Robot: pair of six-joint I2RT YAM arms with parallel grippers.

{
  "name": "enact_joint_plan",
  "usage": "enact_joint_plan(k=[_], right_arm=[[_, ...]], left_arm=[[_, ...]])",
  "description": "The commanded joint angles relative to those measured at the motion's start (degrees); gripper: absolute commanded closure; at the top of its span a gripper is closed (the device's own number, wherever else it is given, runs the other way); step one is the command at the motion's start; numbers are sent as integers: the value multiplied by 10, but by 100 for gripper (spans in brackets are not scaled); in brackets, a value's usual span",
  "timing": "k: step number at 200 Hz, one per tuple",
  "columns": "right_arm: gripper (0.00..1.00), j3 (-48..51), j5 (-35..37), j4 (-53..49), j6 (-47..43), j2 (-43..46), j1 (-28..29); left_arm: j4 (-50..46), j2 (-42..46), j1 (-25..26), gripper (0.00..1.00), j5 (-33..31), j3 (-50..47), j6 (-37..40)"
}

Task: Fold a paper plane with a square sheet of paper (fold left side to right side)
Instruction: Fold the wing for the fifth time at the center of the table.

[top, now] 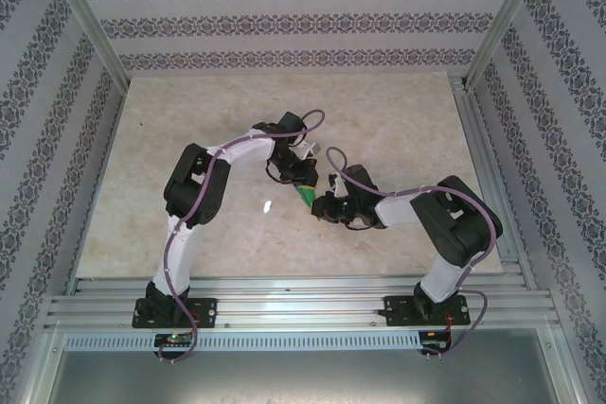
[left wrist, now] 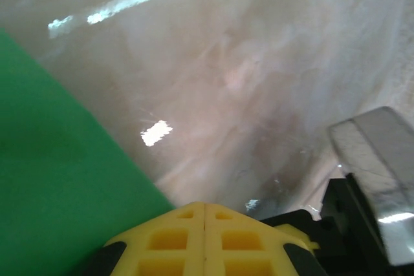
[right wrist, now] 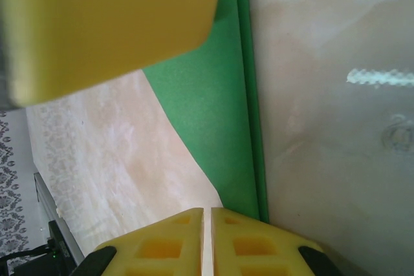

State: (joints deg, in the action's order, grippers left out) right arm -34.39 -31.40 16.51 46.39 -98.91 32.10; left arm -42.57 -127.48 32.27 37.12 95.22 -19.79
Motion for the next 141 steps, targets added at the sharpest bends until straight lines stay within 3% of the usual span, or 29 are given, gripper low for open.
enact_joint_plan(k=[1,141], right_arm=[[88,18,32,-86,-16,-42,12],[88,12,21,-93,-24,-31,15]], left_arm=[[9,-3,-2,100,-23,-5,9],[24,-34,-32,100,-68,-18,17]])
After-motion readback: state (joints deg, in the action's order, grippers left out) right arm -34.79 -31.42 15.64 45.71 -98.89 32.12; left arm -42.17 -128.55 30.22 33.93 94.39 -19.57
